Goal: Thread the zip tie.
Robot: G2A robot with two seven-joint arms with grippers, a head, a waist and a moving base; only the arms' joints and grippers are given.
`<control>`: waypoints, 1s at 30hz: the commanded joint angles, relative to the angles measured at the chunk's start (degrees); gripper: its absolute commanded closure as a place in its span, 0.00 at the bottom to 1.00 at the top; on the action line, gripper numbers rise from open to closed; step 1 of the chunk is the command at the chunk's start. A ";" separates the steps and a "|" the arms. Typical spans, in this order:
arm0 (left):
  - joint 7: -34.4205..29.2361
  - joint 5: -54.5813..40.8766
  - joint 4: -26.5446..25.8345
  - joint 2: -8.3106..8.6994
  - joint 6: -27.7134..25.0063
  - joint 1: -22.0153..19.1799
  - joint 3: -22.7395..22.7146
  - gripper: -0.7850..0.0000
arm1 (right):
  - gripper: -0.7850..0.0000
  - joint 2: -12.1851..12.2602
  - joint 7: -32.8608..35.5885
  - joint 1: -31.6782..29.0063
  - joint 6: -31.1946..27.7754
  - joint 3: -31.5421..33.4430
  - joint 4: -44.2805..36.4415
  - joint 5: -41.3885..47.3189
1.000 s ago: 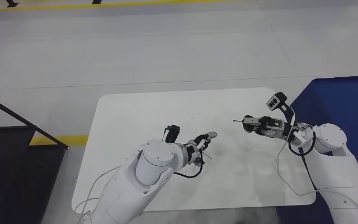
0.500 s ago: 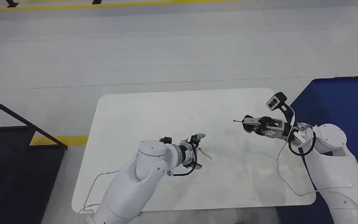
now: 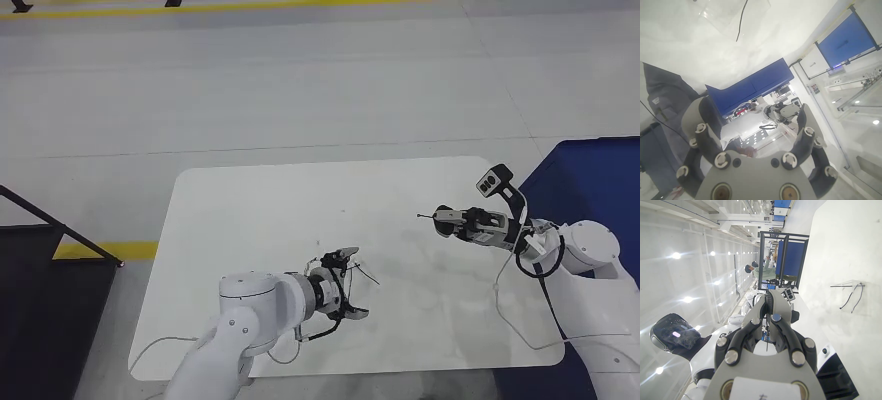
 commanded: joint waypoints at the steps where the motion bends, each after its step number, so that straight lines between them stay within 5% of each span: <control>1: -0.08 0.10 -0.03 0.00 0.04 -0.06 0.03 0.00 | 1.00 0.00 0.00 0.00 0.00 0.00 0.00 0.00; 9: 1.70 2.86 2.49 -0.27 -3.92 -0.62 2.10 0.00 | 1.00 0.00 0.00 0.00 0.00 0.00 0.00 0.00; 15: 4.56 -6.37 8.03 -1.91 -9.83 -5.50 5.60 0.00 | 1.00 0.00 0.00 0.00 0.00 0.00 0.00 0.00; 21: 11.80 -13.78 14.17 -3.73 -16.23 -11.55 9.51 0.00 | 1.00 0.00 0.00 0.00 0.00 0.00 0.00 0.00; 23: 15.11 -16.01 16.52 -4.13 -18.08 -13.46 9.69 0.15 | 1.00 0.00 0.00 0.00 0.00 0.00 0.00 0.00; 25: 17.88 -18.19 17.36 -4.55 -18.90 -14.73 10.81 0.06 | 1.00 0.00 0.00 0.00 0.00 0.00 0.00 0.00; 27: 20.19 -19.76 18.59 -4.77 -18.86 -15.82 11.47 0.16 | 1.00 0.00 0.00 0.00 0.00 0.00 0.00 0.00; 30: 23.69 -19.72 19.28 -5.12 -21.07 -16.78 12.82 0.10 | 1.00 0.00 0.00 0.00 0.00 0.00 0.00 0.00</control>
